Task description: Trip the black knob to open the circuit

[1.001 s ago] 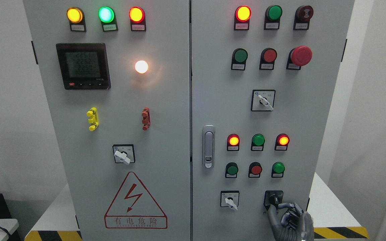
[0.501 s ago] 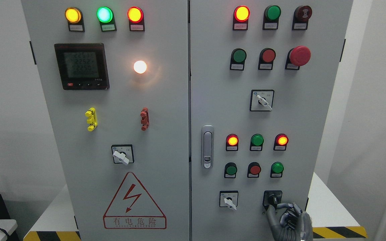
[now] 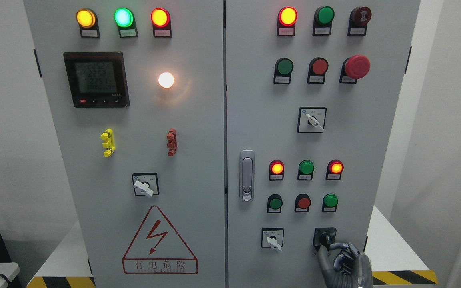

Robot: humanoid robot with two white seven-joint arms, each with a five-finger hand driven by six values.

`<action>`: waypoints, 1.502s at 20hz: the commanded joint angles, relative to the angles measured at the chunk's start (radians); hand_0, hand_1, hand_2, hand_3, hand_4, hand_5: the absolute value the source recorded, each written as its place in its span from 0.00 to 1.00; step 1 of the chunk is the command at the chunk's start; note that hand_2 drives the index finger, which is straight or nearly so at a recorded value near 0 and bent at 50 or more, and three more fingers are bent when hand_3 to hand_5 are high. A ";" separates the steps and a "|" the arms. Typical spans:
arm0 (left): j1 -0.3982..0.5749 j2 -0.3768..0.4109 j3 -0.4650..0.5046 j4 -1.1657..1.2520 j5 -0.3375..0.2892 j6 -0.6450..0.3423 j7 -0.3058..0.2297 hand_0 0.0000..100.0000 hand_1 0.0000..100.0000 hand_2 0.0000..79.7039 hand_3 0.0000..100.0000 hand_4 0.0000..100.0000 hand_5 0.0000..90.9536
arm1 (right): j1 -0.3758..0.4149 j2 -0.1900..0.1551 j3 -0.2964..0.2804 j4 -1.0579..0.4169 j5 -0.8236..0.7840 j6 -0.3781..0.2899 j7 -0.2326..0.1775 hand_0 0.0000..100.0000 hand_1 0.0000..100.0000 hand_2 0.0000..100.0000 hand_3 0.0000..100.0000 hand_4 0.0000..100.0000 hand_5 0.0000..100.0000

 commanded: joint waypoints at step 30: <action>-0.008 0.000 0.000 0.000 -0.034 0.001 0.000 0.12 0.39 0.00 0.00 0.00 0.00 | -0.003 0.000 0.008 0.006 -0.022 0.004 0.001 0.52 0.81 0.65 0.99 1.00 0.99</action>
